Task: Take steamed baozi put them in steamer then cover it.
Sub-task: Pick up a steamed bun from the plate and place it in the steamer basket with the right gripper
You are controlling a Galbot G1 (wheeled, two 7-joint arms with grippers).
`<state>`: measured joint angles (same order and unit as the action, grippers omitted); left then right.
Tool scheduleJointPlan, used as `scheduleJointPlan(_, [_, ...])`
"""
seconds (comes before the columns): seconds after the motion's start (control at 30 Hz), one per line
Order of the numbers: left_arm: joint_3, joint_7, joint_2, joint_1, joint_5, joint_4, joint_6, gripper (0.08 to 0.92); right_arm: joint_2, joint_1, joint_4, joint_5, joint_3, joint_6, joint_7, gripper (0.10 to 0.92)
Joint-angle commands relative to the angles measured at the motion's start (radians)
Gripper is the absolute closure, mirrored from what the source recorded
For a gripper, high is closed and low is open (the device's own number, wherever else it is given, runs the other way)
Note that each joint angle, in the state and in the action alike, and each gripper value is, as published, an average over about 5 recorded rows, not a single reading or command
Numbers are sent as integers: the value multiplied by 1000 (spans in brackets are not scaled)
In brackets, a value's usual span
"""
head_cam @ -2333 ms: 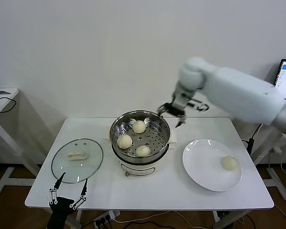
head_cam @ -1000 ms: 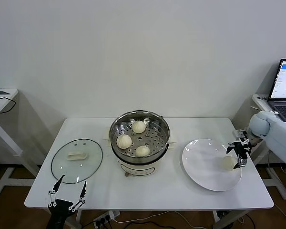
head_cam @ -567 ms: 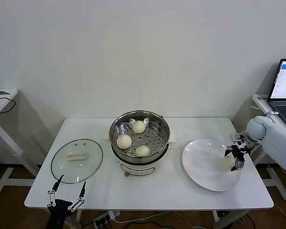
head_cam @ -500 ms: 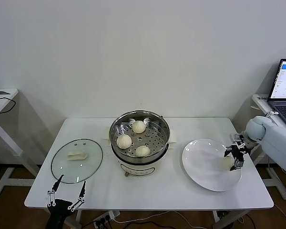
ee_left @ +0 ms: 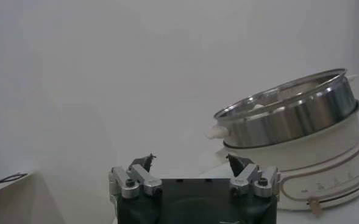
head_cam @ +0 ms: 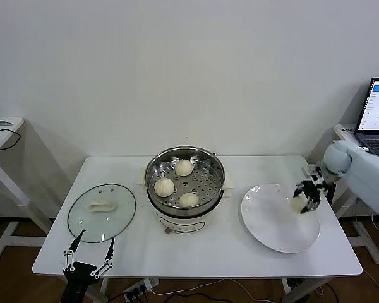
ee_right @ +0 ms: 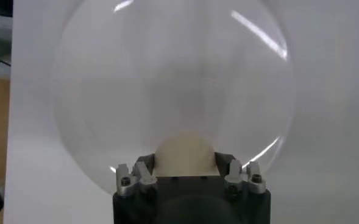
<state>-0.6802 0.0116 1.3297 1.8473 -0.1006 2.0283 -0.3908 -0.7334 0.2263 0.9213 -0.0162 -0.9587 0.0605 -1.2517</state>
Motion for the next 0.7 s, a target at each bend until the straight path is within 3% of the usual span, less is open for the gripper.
scheduleJointPlan(0.03, [7, 0, -4, -6, 1, 5, 1, 177, -129, 368, 82, -231, -174, -34, -154, 355])
scheduleJointPlan(0.3, [5, -1, -7, -4, 1, 10, 3, 177, -338, 540, 135, -422, -337, -111, -122, 355])
scheduleJointPlan(0.7, [-7, -3, -3, 3, -1, 16, 1, 177, -563, 453, 147, -405, -388, -189, 31, 367])
